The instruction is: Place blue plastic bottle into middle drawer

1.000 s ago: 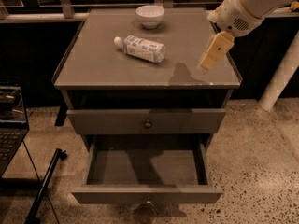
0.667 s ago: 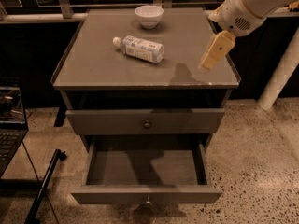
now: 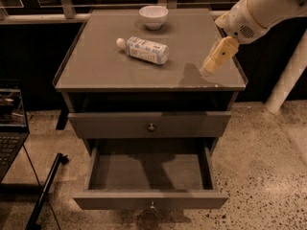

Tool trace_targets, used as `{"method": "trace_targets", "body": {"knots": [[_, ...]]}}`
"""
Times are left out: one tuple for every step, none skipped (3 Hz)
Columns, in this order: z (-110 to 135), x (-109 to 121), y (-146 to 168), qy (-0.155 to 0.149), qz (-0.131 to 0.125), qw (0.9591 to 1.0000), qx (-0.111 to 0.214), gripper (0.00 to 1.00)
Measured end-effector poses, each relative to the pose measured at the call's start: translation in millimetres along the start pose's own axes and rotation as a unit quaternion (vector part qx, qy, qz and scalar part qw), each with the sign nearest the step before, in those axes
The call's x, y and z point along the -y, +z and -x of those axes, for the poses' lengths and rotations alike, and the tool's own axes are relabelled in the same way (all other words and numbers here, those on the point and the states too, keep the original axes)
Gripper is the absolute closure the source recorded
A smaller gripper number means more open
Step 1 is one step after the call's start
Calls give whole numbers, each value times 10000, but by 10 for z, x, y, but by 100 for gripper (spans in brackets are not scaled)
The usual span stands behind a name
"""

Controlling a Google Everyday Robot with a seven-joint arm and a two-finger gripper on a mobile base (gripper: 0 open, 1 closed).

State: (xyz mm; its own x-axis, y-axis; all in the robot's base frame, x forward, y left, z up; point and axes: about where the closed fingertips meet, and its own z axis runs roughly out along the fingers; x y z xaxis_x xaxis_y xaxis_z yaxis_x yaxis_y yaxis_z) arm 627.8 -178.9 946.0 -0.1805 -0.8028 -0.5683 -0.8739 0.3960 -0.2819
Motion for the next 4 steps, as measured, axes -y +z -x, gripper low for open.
{"method": "trace_targets", "body": {"knots": [[134,191,297,-26,1,9992,387,0],[265,299,523,-107,106,9981,602,0],[423,381,749,-243,258,9967,728,0],[559,460,986,-422,416,9959,679,0]]}}
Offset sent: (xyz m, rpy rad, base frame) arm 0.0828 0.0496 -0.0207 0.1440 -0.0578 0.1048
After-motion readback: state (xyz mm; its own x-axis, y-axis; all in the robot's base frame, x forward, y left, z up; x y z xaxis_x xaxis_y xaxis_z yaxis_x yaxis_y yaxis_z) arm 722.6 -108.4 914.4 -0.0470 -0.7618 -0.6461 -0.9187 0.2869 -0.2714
